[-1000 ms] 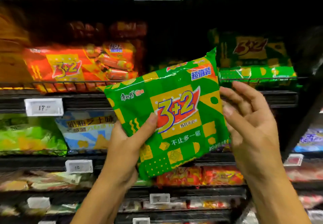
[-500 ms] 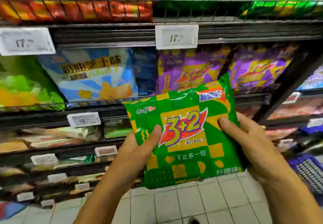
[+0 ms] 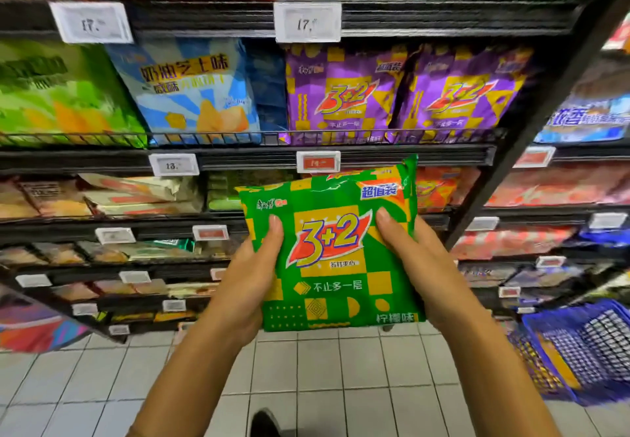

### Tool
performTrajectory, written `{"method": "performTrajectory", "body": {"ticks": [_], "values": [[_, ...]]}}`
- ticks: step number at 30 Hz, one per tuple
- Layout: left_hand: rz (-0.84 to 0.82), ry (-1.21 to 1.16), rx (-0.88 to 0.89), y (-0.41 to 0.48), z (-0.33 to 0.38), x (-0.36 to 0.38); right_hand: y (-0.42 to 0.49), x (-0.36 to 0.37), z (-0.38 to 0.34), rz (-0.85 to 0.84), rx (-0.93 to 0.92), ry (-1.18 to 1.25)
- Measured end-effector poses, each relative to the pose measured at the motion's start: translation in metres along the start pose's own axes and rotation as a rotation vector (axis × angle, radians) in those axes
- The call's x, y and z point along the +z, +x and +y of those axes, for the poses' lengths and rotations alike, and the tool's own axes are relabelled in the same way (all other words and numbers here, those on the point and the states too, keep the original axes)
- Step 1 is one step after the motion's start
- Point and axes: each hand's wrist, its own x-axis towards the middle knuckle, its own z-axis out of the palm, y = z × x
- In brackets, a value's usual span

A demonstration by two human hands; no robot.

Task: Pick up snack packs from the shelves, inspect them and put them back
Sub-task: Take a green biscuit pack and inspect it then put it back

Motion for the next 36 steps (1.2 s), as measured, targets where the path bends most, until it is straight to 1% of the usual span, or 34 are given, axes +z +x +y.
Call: {"method": "performTrajectory", "body": {"ticks": [2,4,8,13,19,22,27,30,33,36], "values": [[0.017,0.051,0.026,-0.012,-0.016,0.01,-0.011,-0.006,0.016,0.072,-0.013,0.005],[0.038,0.063,0.058,-0.022,-0.03,0.016,-0.022,-0.013,0.029,0.09,-0.011,0.01],[0.069,0.086,0.064,-0.046,-0.043,0.026,-0.044,-0.025,0.046,0.141,0.023,0.004],[0.125,0.125,0.082,-0.065,-0.055,0.039,-0.062,-0.04,0.055,0.134,0.069,0.026],[0.161,0.112,0.046,-0.081,-0.063,0.038,-0.079,-0.044,0.062,0.031,0.126,0.126],[0.144,0.11,0.009,-0.088,-0.063,0.035,-0.082,-0.041,0.061,0.009,0.114,0.117],[0.108,0.045,0.021,-0.095,-0.062,0.031,-0.084,-0.034,0.058,0.06,0.056,0.032],[0.028,-0.021,0.015,-0.097,-0.065,0.024,-0.086,-0.038,0.053,0.065,0.048,0.02],[-0.083,-0.02,0.04,-0.095,-0.069,0.022,-0.089,-0.044,0.047,0.057,0.016,0.012],[-0.096,-0.042,0.069,-0.092,-0.076,0.03,-0.091,-0.048,0.042,0.027,0.011,-0.005]]}}
